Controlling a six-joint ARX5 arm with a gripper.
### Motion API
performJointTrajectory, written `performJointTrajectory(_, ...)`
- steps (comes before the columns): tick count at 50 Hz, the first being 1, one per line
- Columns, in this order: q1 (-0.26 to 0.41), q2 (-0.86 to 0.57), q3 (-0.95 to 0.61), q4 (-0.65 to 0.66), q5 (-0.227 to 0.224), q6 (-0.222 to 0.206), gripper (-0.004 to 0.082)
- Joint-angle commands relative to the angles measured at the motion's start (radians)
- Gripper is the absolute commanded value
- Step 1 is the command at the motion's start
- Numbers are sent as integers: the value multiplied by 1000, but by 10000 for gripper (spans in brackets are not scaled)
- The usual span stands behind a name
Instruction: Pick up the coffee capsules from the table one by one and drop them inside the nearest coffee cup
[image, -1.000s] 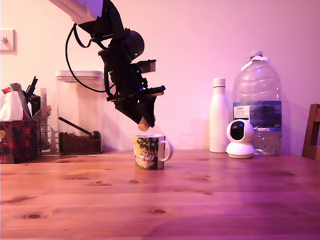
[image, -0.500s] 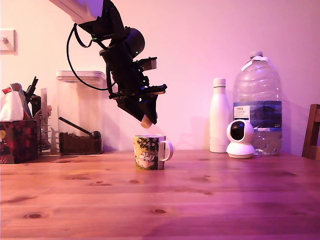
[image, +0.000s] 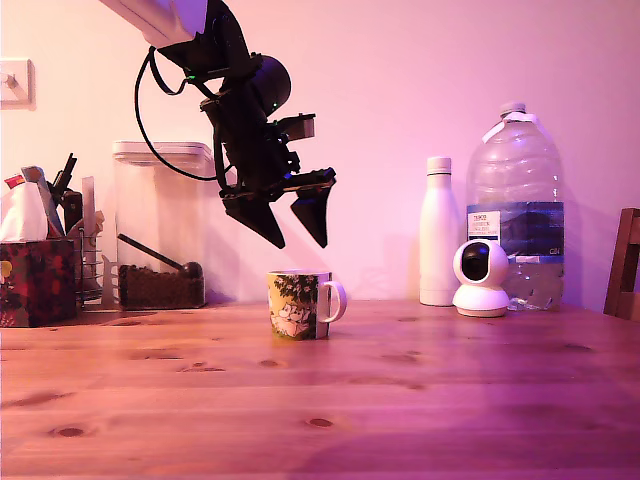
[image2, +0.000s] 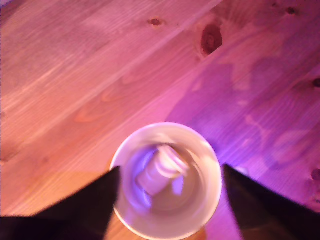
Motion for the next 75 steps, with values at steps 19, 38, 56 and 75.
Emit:
performJointTrajectory(19,-6,4,9,17,91,26,6)
performJointTrajectory(38,-6,-116,-10,42,90,41,-24)
performJointTrajectory(56,-5,-378,-355,293,89,41,-24)
performJointTrajectory(75,14,-667,-793,563,70,17,-24)
